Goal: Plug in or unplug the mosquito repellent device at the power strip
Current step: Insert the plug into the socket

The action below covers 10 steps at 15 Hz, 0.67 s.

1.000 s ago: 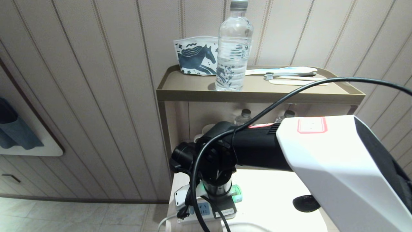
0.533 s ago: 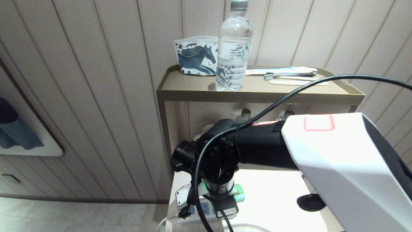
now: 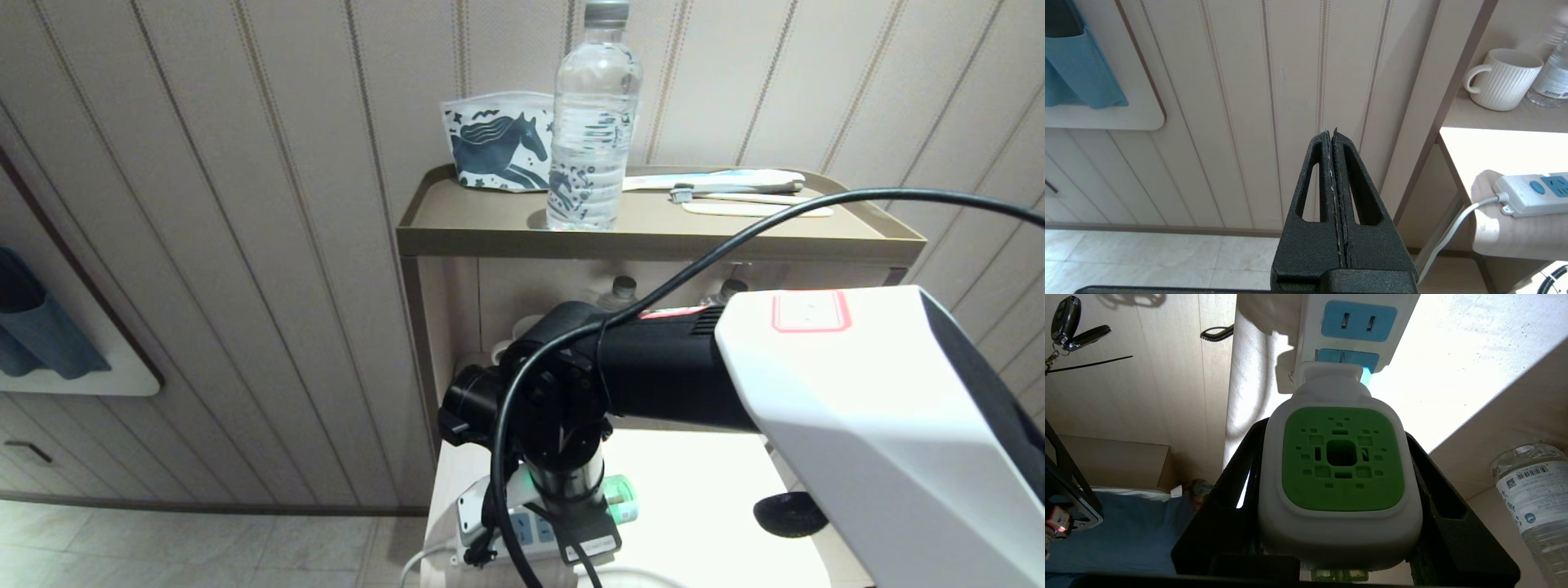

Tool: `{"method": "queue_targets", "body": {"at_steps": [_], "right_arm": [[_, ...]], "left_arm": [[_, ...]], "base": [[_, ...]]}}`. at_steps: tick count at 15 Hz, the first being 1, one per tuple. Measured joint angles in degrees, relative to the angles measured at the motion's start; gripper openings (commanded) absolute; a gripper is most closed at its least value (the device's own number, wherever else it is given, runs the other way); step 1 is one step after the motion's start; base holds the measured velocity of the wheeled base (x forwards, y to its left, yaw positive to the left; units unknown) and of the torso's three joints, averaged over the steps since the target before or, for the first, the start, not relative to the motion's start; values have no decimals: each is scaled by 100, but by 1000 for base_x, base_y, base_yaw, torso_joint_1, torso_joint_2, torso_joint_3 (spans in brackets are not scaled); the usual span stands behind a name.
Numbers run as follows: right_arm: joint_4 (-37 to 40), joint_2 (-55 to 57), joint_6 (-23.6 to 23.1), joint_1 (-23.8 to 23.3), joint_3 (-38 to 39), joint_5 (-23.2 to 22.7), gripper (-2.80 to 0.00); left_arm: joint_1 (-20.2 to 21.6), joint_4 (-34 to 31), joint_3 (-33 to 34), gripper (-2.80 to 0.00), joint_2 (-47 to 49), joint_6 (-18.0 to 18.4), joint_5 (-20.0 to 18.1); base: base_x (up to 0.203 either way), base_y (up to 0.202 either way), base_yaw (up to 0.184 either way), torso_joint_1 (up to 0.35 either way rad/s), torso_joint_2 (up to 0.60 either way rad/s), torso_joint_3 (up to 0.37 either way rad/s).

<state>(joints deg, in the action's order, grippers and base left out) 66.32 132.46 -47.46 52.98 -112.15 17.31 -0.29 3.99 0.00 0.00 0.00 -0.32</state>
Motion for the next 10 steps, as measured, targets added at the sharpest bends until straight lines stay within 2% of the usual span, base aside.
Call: {"method": "queue_targets", "body": {"at_steps": [10], "right_arm": [[-223,67,-15,34,-9,0,-280]], "left_arm": [[-1,0,0,-280,0,0,2]], "base": [[0,0,0,0,0,0]]}}
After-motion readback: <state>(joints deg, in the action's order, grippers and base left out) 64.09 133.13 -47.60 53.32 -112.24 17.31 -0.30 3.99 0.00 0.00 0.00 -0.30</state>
